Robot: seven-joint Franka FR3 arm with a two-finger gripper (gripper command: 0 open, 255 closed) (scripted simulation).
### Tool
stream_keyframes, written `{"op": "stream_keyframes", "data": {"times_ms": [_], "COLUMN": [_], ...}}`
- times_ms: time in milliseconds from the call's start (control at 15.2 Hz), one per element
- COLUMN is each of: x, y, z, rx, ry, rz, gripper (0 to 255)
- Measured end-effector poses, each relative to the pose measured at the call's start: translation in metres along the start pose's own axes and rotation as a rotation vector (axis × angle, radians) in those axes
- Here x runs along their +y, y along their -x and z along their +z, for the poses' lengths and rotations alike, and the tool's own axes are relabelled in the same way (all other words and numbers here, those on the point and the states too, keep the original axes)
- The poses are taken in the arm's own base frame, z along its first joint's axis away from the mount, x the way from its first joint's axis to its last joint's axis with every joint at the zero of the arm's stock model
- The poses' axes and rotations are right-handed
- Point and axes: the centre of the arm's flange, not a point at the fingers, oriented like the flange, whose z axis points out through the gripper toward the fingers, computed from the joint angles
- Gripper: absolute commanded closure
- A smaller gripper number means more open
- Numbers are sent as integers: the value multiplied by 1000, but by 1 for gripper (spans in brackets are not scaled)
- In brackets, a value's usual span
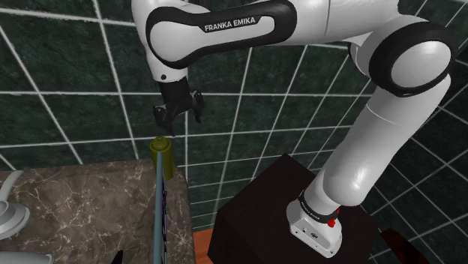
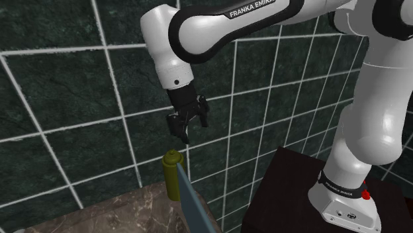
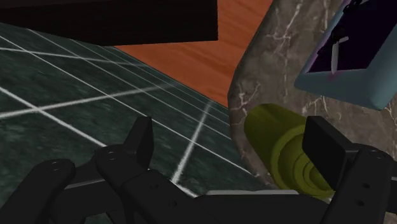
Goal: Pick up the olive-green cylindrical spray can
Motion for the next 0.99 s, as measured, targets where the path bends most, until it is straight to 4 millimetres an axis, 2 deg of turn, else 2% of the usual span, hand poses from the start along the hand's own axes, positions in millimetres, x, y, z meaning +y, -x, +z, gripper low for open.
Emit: {"op": "stream_keyframes", "data": {"times_ms": [396, 462, 924, 990], "x": [-70, -76, -87, -87], "y": [-43, -47, -59, -60], "z": [8, 12, 44, 47], "rx": [-15, -15, -14, -12], "ry": [31, 32, 32, 32], "rz": [37, 41, 45, 44], "gripper": [0, 0, 0, 255]}}
